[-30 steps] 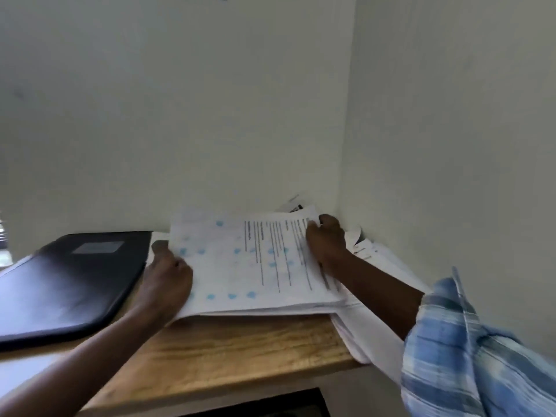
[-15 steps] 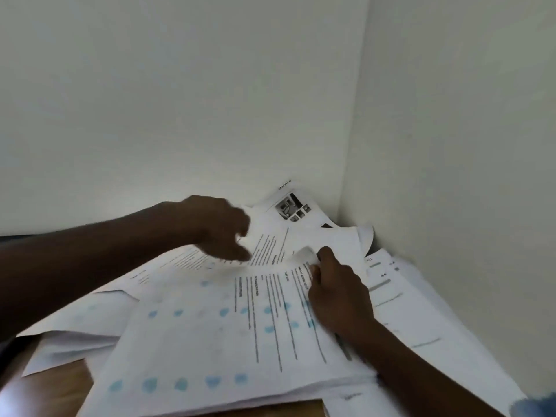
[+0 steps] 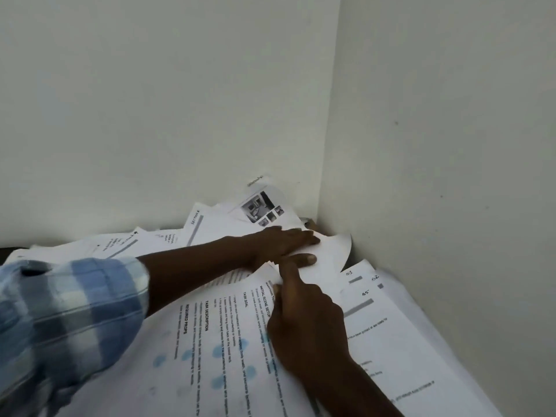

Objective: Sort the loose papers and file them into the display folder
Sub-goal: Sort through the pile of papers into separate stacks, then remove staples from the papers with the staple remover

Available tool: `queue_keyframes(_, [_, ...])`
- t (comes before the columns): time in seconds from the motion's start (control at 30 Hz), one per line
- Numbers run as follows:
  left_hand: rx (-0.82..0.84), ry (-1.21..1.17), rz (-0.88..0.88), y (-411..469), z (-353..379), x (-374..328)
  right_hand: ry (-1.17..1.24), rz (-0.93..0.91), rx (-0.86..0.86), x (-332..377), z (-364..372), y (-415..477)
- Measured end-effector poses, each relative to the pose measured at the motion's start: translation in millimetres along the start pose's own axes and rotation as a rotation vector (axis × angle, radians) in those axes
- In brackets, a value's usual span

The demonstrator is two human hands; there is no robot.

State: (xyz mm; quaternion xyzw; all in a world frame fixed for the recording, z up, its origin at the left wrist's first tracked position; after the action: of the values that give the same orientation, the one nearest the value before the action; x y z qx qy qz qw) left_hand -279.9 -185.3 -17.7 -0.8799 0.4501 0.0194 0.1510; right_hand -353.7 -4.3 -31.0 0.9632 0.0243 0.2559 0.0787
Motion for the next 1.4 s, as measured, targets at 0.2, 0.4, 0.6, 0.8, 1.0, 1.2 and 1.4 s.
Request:
queue_keyframes(0.2, [-0.186,0.007,0.011,-53,16,44,0.023,0.019,0.024,2,-5,1])
queue_keyframes(0.4, [-0.428,0.147,-0.084,-19,-22,48,0.023,0.007,0.015,2,-6,3])
queue_keyframes(0.6, [-0.213,0.311,-0.307,57,-47,44,-0.008,0.009,0.042,2,2,3])
queue_keyframes(0.8, [-0.296,0.345,-0.228,56,-52,40,-0.015,0.013,0.089,1,0,5])
queue_keyframes(1.0, [-0.739,-0.997,0.037,-23,-64,31,-0.011,0.014,0.008,-3,3,4])
queue_keyframes(1.2, [-0.57,-1.498,0.145,-107,-29,23,0.047,0.05,-0.066,-5,2,3])
queue_keyframes(1.4, [-0.622,-1.5,0.13,-137,7,-4,0.116,0.076,-0.114,-7,6,4])
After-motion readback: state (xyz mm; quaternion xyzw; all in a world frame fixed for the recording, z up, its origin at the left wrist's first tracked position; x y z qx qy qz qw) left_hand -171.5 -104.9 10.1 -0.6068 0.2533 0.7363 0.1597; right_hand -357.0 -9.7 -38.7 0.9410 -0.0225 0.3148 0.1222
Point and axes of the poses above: each hand's wrist, its own y-axis towards the middle knuckle, its own z-axis out of the palm, x = y × z, the point moved 1 cm from there along y, towards the middle knuckle, and after that the axes turned 9 degrees about x, right-handed, at the moved point
